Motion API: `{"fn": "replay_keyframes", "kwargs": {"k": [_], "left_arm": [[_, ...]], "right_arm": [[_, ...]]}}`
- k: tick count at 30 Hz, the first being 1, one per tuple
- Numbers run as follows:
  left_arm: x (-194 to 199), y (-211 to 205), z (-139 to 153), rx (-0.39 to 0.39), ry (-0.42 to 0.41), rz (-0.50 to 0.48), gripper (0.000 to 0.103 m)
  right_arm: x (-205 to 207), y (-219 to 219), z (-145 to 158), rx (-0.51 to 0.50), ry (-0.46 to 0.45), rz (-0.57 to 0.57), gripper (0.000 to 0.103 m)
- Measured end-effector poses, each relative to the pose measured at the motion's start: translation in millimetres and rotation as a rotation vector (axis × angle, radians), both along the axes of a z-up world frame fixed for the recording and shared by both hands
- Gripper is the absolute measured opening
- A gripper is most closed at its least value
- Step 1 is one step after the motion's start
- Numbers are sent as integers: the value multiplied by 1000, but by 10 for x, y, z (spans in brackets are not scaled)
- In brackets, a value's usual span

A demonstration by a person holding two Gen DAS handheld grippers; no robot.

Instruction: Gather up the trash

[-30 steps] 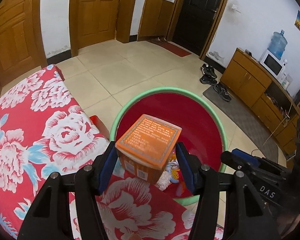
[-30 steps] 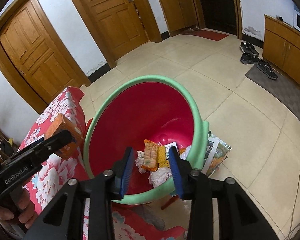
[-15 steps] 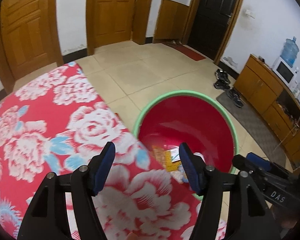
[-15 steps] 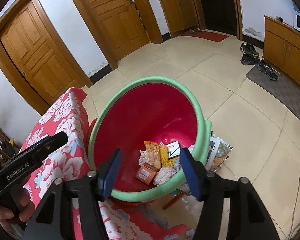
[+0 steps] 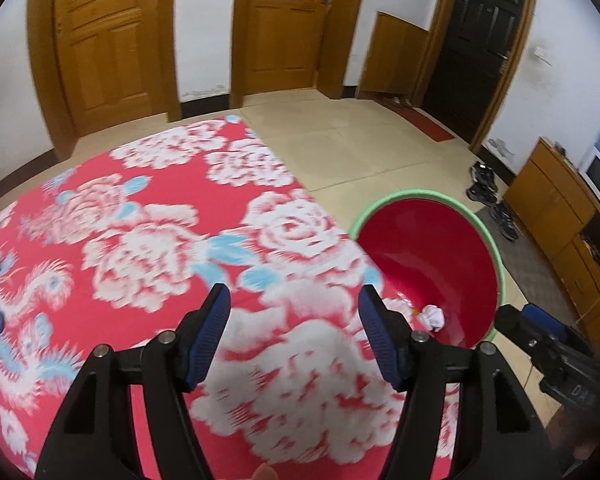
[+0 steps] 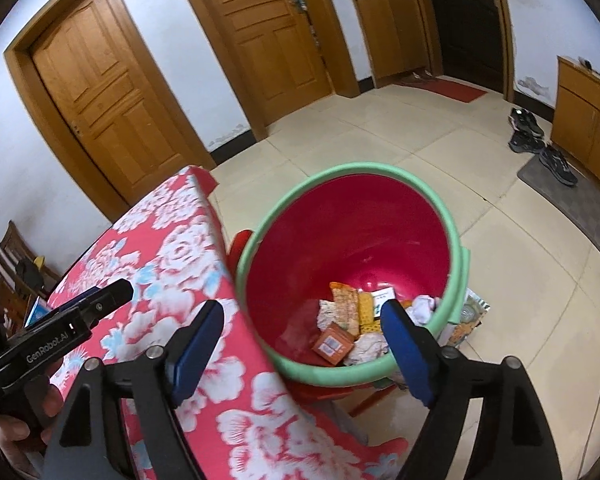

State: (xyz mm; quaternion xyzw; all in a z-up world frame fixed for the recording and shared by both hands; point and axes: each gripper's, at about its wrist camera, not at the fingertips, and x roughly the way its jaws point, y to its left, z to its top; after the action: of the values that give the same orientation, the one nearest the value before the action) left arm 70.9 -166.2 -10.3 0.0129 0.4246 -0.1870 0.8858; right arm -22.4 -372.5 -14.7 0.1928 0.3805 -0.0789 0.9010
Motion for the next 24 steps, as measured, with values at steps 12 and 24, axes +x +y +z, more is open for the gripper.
{"fn": "replay_keyframes", "kwargs": {"k": [12, 24], "left_arm": [[-264, 440, 149, 23, -35, 114, 66], [-547, 722, 318, 35, -82, 190, 66]], "right_arm": [[-105, 418, 211, -18, -56, 79, 85], [-309, 738, 424, -38, -127, 138, 88]]}}
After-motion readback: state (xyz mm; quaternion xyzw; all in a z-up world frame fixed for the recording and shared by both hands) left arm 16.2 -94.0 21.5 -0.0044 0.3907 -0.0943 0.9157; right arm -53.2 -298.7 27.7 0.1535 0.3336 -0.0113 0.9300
